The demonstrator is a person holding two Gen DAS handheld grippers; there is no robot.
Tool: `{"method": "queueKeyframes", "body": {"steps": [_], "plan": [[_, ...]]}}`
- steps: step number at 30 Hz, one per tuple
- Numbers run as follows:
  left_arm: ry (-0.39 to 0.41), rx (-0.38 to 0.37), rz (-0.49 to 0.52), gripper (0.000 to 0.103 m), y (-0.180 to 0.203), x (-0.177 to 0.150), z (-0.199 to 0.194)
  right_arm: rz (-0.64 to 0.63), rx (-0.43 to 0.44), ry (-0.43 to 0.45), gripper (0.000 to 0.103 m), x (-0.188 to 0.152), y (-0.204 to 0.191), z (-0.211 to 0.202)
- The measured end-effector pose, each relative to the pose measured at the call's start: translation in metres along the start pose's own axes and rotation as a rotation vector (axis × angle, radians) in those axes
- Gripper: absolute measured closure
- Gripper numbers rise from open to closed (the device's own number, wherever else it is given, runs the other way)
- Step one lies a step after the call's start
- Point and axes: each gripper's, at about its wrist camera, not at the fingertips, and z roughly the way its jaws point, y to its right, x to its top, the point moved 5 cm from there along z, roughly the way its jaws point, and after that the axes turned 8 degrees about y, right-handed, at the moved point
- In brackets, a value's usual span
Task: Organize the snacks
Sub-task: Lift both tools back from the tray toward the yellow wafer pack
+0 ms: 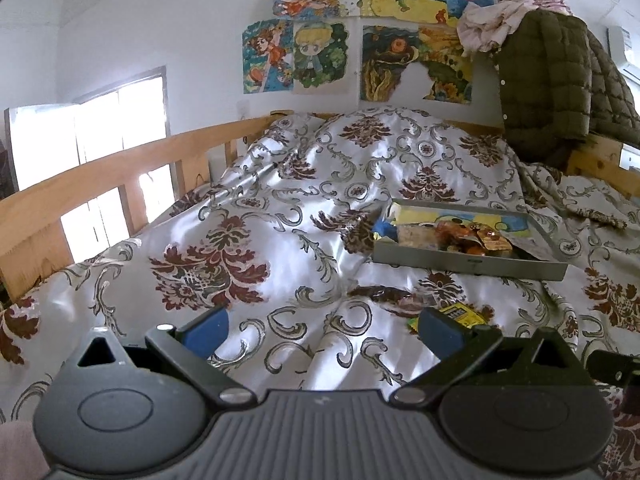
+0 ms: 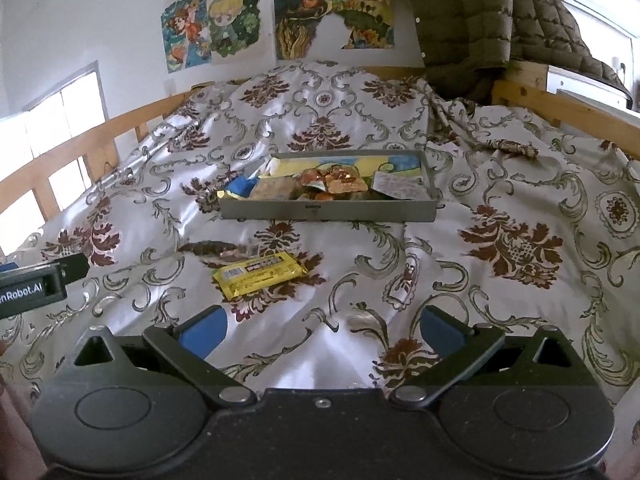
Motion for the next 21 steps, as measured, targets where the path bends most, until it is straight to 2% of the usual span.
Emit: {"method": "queueKeyframes", "body": {"steps": [10, 16, 21], "plan": [[-0.045, 0.0, -0.005, 0.0, -0.001, -0.003, 0.008, 0.013, -0.004, -0.005, 0.001, -0.001, 0.003, 0.004], [-0.146, -0.056, -0.012, 0.0, 0.001, 0.0, 0.031, 0.029, -0.014, -0.022, 0.001, 0.003, 0.005, 0.016], [-0.164, -0.087, 0.034, 0.0, 0.003, 0.009, 0.057, 0.051, -0.022, -0.046, 0.001, 0.009, 0.007, 0.036]]}}
